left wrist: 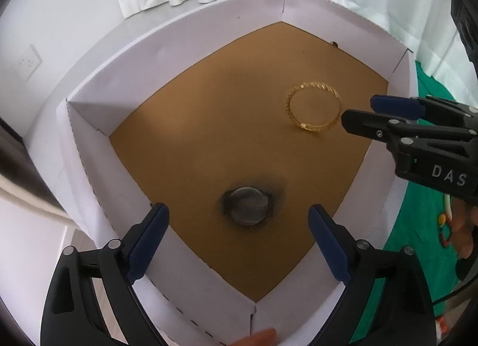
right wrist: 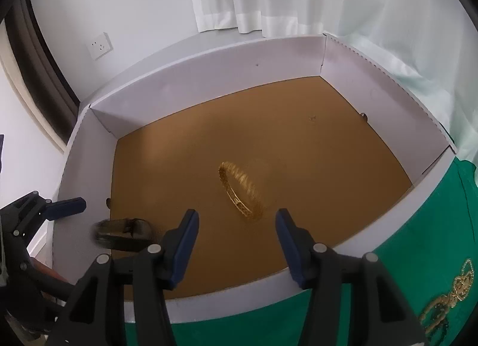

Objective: Organize jewelry
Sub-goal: 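Drop the watch into the white box while the right tool drops the gold bangle in, then withdraw both tools from the box back over the jewelry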

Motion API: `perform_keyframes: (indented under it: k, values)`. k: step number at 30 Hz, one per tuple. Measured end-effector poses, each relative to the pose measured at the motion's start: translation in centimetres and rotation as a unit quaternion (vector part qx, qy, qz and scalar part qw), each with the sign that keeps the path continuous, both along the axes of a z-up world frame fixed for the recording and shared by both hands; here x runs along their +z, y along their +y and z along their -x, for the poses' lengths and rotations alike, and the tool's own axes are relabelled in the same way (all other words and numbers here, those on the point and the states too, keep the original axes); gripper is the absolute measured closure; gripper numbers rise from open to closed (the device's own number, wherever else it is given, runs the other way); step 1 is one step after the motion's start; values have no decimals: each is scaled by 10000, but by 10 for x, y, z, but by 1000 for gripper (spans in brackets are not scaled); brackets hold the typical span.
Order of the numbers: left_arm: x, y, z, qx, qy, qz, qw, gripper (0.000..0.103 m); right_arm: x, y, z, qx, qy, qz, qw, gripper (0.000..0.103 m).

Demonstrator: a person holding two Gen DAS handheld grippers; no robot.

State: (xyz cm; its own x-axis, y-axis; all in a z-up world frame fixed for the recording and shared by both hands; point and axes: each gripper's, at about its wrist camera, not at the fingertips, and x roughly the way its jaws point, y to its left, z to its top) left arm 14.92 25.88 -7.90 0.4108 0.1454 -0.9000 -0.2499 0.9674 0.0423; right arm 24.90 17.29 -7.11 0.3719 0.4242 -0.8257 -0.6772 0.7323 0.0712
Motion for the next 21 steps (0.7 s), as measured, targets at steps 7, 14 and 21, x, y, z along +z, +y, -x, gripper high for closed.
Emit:
perform_keyframes:
  k: [7, 14, 21]
  values:
    - [3, -15, 19, -45, -10, -62, 10000, 8, 2, -17, 1, -139, 425, -296, 9986, 49]
    - [11, -24, 45, -123, -290, -10, 9995, 8, 7, -32, 38, -169, 11, -302, 9994, 49]
    - [52, -24, 73, 68, -1028, 25, 9947, 6, 45, -86, 70, -674, -668, -863, 9917, 22]
